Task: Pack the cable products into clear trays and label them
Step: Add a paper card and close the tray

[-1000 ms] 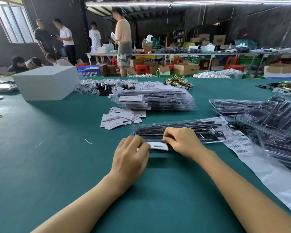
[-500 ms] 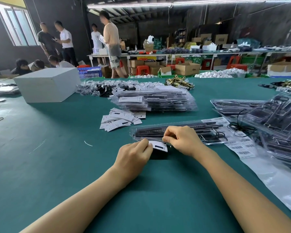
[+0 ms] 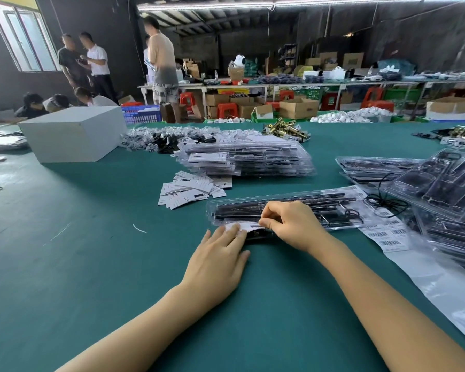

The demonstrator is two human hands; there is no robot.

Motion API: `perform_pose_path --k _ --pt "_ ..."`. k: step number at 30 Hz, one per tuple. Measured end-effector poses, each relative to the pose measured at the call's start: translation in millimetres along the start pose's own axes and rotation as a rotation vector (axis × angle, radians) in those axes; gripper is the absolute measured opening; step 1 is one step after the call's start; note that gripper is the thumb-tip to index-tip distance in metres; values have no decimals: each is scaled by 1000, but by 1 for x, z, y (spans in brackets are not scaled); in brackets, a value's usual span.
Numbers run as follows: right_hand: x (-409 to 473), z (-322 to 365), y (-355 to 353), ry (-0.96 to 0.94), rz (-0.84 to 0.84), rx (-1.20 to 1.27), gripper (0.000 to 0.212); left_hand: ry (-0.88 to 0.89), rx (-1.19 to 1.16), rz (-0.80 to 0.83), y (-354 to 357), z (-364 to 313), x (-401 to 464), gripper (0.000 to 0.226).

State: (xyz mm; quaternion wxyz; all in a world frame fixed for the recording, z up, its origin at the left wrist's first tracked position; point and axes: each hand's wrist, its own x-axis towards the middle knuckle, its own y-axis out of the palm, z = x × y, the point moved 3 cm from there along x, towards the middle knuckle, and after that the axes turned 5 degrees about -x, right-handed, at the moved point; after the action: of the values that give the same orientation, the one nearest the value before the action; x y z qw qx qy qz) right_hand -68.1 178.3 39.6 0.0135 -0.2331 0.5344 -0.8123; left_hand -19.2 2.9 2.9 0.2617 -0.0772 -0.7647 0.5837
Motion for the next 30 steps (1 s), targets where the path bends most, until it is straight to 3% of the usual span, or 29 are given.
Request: perform_pose_path --k 6,13,20,24,30 --pt "-2 3 -1 -54 -26 -31 9 97 13 41 -2 3 -1 54" --pt "-23 16 3 -205 -285 -144 8 202 6 118 -2 9 4 54" --pt "-27 11 7 -214 -269 -65 4 59 37 170 6 11 3 58" --pt "-27 10 7 -248 -220 -83 20 21 4 190 8 15 3 58" --pt "-24 2 9 -149 -230 33 19 -32 1 176 9 13 1 58"
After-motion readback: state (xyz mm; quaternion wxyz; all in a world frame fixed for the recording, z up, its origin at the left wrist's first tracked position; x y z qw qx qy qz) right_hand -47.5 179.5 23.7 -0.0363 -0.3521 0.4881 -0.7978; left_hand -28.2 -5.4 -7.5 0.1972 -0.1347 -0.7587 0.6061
